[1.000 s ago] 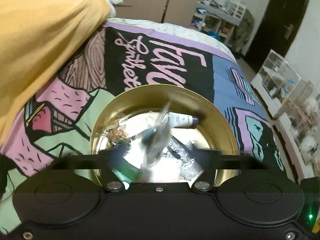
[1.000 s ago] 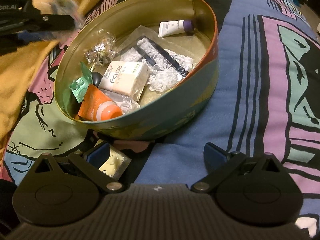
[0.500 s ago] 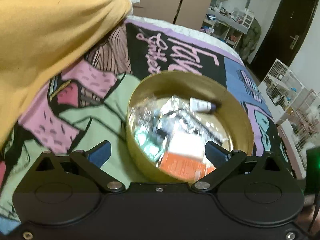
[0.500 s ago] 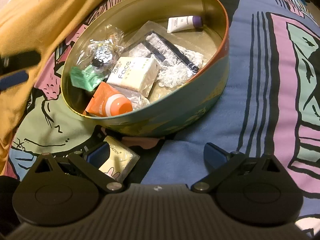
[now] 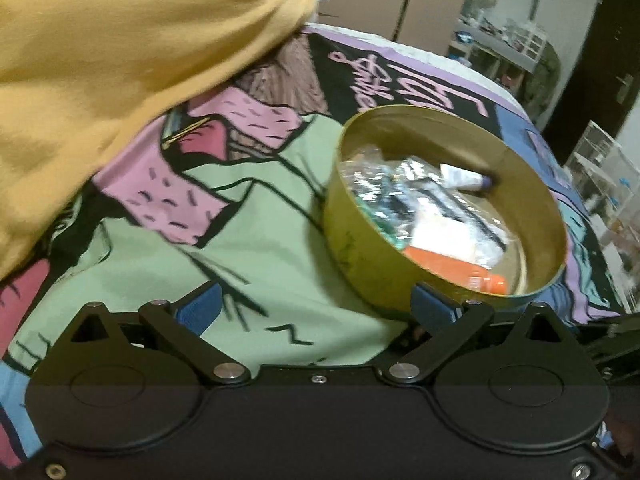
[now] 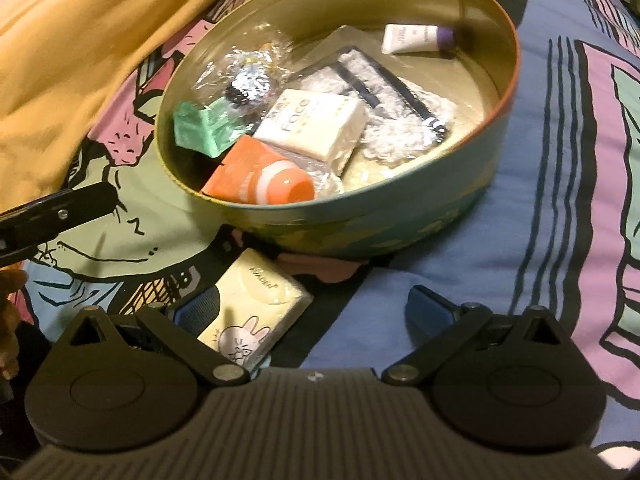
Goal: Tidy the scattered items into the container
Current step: 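Grasp the yellow rabbit-print pack with the right gripper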
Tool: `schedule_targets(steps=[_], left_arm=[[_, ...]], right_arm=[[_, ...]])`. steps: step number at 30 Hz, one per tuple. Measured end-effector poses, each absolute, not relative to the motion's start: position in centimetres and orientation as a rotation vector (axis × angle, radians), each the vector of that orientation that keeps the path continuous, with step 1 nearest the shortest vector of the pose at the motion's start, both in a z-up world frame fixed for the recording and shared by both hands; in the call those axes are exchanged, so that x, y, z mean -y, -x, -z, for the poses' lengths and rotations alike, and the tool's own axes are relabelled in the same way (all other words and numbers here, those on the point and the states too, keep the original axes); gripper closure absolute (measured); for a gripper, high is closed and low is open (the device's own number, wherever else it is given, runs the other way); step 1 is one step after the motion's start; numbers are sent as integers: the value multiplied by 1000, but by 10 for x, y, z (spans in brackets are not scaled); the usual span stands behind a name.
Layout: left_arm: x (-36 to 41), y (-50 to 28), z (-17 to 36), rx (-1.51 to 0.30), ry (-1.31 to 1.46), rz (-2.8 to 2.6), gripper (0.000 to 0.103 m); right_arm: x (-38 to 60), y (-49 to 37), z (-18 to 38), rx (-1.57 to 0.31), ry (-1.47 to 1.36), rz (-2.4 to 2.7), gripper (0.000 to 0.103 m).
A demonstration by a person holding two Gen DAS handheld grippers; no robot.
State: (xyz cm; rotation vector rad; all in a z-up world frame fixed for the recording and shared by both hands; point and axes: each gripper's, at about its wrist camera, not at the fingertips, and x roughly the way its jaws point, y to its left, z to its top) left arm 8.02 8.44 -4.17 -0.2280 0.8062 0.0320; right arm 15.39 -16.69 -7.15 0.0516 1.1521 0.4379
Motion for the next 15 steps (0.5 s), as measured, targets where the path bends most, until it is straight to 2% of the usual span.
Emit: schedule_targets(steps=[11,15], left_arm=[[-107,-74,52,-778,338,-83,2],[-106,-73,51,-762,332,-82,2]], right_arm=[[140,-151,88,-1252,-119,-503,0],[129,-146,92,-1223,-56,-486,0]])
